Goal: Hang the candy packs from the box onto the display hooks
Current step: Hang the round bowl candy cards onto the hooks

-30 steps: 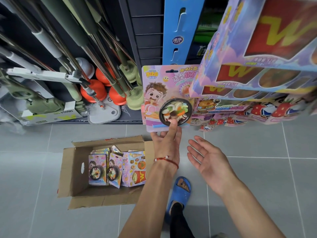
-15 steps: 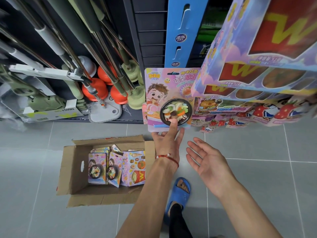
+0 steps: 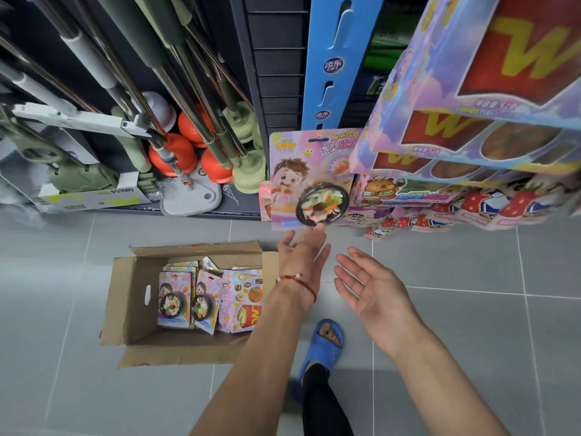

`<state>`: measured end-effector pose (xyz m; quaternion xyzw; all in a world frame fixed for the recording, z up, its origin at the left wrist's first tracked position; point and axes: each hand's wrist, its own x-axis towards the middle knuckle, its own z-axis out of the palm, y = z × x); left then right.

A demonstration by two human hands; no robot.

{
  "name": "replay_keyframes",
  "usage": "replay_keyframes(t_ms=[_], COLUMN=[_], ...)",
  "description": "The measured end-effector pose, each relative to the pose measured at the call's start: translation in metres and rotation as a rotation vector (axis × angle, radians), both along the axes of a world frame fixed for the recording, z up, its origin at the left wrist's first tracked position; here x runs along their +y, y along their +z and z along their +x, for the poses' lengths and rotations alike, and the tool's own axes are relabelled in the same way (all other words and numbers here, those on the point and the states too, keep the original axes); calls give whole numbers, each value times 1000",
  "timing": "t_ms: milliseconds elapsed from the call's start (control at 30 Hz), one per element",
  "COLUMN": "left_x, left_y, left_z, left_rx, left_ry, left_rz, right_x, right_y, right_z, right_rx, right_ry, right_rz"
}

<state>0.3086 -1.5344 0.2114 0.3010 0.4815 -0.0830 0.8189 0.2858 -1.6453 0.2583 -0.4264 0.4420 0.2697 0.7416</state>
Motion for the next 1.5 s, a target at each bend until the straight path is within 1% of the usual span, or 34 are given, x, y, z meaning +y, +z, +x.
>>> replay_keyframes(t_ms=[133, 300, 467, 567, 700, 833, 933, 1033, 1167, 1267, 1367, 1433, 1500], left_x=[24, 67, 140, 200, 283, 353, 389, 408, 406, 393, 375, 360, 347], left_y=[6, 7, -2, -23, -61, -97, -131, -170, -227, -277, -332, -380, -398], left_z=[-19, -53, -98, -136, -185, -215, -227, -233, -234, -227, -222, -224, -216], left_rx=[29, 59, 146, 216, 338, 407, 441, 472, 497, 520, 578, 606, 645], left_ry=[47, 42, 81, 62, 32, 9, 3, -54, -116, -208, -307, -282, -266], left_rz=[-31, -24, -1, 38, 52, 87, 114, 135, 149, 141, 162, 165, 187], right_x=[17, 61, 126, 169, 226, 274, 301, 318, 321, 311, 296, 284, 271], right_y=[6, 10, -2, -18, -56, -111, -157, -206, -273, -328, -369, -388, -409], right_z=[-1, -6, -22, -39, -71, -98, -108, -111, -109, -106, -98, -88, -76], right_rx=[10, 9, 28, 59, 124, 190, 235, 239, 195, 86, -89, -222, -317], right_ry=[50, 131, 238, 276, 366, 453, 511, 582, 633, 729, 959, 1173, 1330], right_rz=[7, 18, -12, -75, -168, -237, -278, -360, -547, -731, -896, -1024, -1034])
